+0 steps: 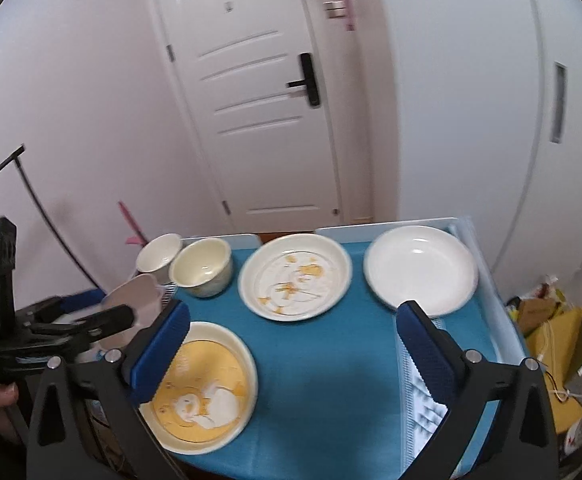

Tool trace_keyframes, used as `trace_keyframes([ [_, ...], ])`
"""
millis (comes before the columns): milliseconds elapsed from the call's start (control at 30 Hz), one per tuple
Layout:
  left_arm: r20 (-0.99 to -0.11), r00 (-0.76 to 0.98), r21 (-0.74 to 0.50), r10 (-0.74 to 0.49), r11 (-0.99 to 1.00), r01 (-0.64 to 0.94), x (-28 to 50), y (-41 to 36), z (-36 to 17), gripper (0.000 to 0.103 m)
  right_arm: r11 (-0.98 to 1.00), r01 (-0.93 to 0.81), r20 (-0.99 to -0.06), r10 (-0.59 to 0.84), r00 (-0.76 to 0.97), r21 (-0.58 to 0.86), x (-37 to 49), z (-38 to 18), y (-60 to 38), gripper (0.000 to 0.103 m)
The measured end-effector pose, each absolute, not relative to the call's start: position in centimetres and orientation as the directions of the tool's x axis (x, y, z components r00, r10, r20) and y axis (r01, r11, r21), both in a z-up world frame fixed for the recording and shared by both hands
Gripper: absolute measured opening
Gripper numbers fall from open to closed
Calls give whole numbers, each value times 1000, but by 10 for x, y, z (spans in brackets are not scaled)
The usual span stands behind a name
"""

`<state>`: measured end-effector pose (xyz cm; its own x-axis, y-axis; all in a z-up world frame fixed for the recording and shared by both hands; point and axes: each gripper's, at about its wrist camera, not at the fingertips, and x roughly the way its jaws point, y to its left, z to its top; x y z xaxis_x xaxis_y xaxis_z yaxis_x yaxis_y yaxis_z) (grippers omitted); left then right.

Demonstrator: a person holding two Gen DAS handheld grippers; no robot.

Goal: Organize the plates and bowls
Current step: 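Open both grippers and move them toward the plain white plate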

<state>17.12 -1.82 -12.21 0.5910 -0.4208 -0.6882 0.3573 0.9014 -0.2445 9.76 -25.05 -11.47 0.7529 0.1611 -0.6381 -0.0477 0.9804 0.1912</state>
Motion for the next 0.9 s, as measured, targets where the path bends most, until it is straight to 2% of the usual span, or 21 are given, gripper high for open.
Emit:
trace_keyframes([
  [233,-717,521,-221,-464,860,461,212,-80,-115,103,984,63,-653,64,755,169,95,-119,-294,103],
  [400,-728,475,-195,-494,814,548,260,-134,-109,103,977,176,-712,-38,701,121,117,-125,-330,103],
  [633,-852,383,-34,-357,768,639,335,-217,-139,103,940,303,-761,-80,644,157,146,-146,-371,103],
  [733,-886,295,-80,-357,745,662,353,-234,-157,103,920,336,-798,-45,601,201,161,-169,-387,103],
  [833,-885,221,-163,-409,718,677,378,-250,-175,103,896,370,-818,-11,575,248,171,-191,-401,103],
  [900,-893,203,-161,-401,707,688,386,-261,-189,103,872,396,-826,18,563,289,179,-205,-411,103],
])
